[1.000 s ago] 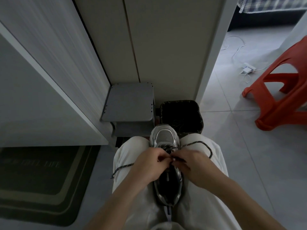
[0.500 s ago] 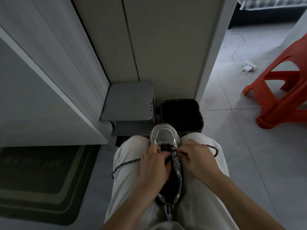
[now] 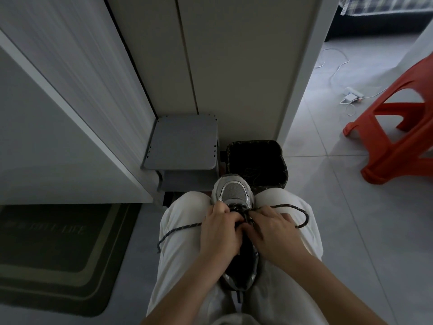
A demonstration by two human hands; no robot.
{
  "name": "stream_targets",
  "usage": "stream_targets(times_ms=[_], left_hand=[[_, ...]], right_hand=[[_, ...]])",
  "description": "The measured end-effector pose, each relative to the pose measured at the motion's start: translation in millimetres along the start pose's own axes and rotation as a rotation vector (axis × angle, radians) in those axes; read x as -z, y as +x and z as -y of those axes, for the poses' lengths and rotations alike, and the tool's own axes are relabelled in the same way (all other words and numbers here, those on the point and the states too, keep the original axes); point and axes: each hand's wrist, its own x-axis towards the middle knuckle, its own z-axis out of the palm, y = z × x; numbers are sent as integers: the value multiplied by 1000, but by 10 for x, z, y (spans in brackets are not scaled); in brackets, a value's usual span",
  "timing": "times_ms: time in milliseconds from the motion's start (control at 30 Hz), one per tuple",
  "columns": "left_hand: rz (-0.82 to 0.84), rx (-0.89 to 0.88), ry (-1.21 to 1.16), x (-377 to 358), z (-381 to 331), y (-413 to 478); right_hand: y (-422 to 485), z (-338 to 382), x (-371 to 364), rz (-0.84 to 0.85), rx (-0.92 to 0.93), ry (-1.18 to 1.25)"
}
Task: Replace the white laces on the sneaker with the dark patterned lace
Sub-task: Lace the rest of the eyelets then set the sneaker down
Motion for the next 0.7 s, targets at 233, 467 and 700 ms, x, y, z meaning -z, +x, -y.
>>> stream_targets(times_ms=[233, 467, 700], left_hand=[[29, 143, -203, 197, 87, 83], [4, 570, -352, 882, 992, -173], [324, 751, -137, 680, 1319, -509]], right_hand=[[5, -51, 110, -88, -93, -96], [-38, -64, 107, -90, -136, 17], [-48, -61, 101, -51, -155, 130]])
